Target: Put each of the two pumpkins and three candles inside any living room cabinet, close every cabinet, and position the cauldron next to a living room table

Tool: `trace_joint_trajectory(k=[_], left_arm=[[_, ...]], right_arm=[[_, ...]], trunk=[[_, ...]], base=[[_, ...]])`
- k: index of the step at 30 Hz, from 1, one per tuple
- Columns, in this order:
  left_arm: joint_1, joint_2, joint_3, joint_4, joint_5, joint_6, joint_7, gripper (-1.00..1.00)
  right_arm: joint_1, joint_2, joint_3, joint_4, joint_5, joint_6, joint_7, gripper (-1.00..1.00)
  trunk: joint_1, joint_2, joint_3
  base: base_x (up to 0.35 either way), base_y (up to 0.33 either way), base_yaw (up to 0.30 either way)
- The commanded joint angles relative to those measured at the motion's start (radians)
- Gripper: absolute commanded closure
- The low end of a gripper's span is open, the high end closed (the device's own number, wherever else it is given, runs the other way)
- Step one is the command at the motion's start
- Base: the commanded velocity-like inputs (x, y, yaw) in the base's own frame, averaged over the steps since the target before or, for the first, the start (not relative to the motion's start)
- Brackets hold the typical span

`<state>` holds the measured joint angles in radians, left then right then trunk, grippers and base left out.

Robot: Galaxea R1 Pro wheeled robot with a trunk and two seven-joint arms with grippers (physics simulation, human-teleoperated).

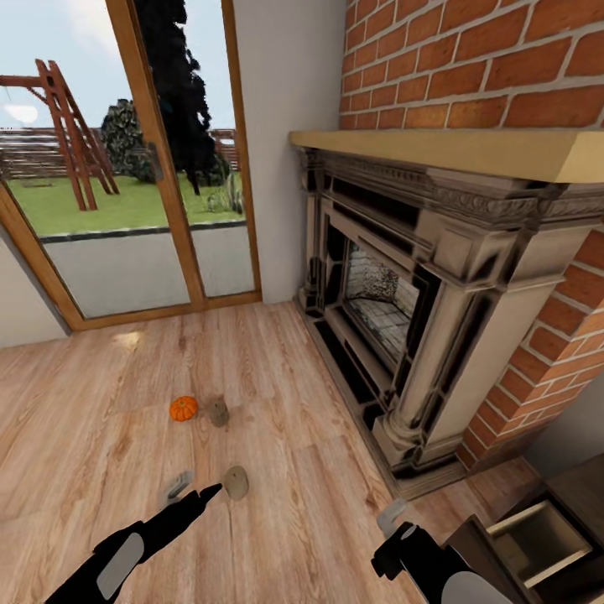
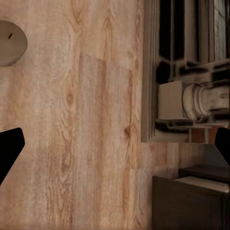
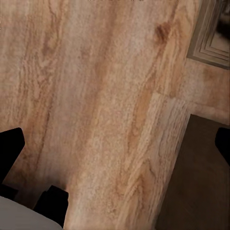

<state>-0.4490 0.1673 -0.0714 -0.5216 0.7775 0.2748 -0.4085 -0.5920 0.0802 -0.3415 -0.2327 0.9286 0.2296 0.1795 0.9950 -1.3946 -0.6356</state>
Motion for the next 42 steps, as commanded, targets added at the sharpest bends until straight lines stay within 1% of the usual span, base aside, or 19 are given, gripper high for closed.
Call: trace_joint_trajectory(k=[1,4,9,13,16,20,23,24,25,27,28,33,40,42], left_arm=[[-0.001,-0.003,-0.005,0.0,0.01,0.004,0.0,-1.0],[-0.001,-0.008,-0.005,0.0,0.011,0.005,-0.002,-1.0],[-0.001,-0.013,-0.004,-0.001,0.011,0.006,-0.004,-1.0],[-0.001,-0.024,-0.004,-0.001,0.011,0.006,-0.003,-1.0],[-0.001,-0.033,-0.005,0.0,0.01,0.006,0.0,-1.0],[-0.001,-0.035,-0.005,0.004,0.006,0.006,0.005,-1.0],[-0.001,-0.035,-0.006,0.002,0.003,0.006,0.039,-1.0],[-0.001,-0.035,-0.007,0.001,0.002,0.006,0.084,-1.0],[-0.001,-0.036,-0.007,0.001,0.002,0.005,0.112,-1.0],[-0.001,-0.036,-0.007,0.0,0.003,0.004,0.16,-1.0],[-0.001,-0.037,-0.007,0.0,0.003,0.004,0.17,-1.0],[-0.001,-0.037,-0.007,0.002,0.002,0.003,0.187,-1.0],[-0.001,-0.036,-0.007,0.002,0.004,0.004,0.188,-1.0],[-0.001,-0.033,-0.003,0.0,0.007,0.004,0.185,-1.0]], right_arm=[[0.0,0.001,-0.002,-0.003,0.01,0.004,0.008,-1.0],[0.0,0.004,0.009,-0.004,0.01,0.004,0.009,-1.0],[0.0,0.005,0.014,-0.004,0.008,0.004,0.009,-1.0],[0.0,0.001,0.014,-0.005,0.006,0.004,0.007,-1.0],[0.0,0.0,0.013,-0.005,0.004,0.005,0.0,-1.0],[0.0,0.005,0.013,-0.004,0.004,0.005,-0.046,-1.0],[0.0,0.008,0.013,-0.002,0.007,0.005,-0.063,-1.0],[0.0,0.009,0.014,-0.002,0.007,0.006,-0.065,-1.0],[0.0,0.009,0.014,-0.002,0.006,0.006,-0.065,-1.0],[0.0,0.01,0.015,-0.001,0.006,0.007,-0.066,-1.0],[0.0,0.01,0.015,-0.001,0.006,0.007,-0.066,-1.0],[0.0,0.01,0.015,0.0,0.006,0.007,-0.066,-1.0],[0.0,0.011,0.015,0.002,0.006,0.007,-0.065,-1.0],[0.0,0.018,0.015,0.0,0.004,0.007,-0.065,-1.0]], trunk=[[0.0,0.0,-0.001],[0.0,0.0,-0.001],[0.0,0.0,-0.001],[0.0,0.0,-0.001],[0.0,0.0,-0.001],[0.0,0.0,-0.001],[0.0,0.0,-0.001],[0.0,0.0,-0.001],[0.0,0.0,-0.001],[0.0,0.0,-0.001],[0.0,0.0,-0.001],[0.0,0.0,-0.001],[0.0,0.0,-0.001],[0.0,0.0,-0.001]], base=[[0.008,0.0,0.002],[0.09,-0.027,0.001],[0.271,-0.074,0.0],[0.317,-0.084,0.008],[0.324,-0.086,0.185],[0.325,-0.086,0.266],[0.326,-0.086,0.284],[0.326,-0.08,0.286],[0.301,-0.056,0.286],[0.158,-0.027,0.286],[0.068,-0.012,0.286],[0.027,-0.005,0.286],[0.002,0.0,0.286],[0.0,0.0,0.286]])
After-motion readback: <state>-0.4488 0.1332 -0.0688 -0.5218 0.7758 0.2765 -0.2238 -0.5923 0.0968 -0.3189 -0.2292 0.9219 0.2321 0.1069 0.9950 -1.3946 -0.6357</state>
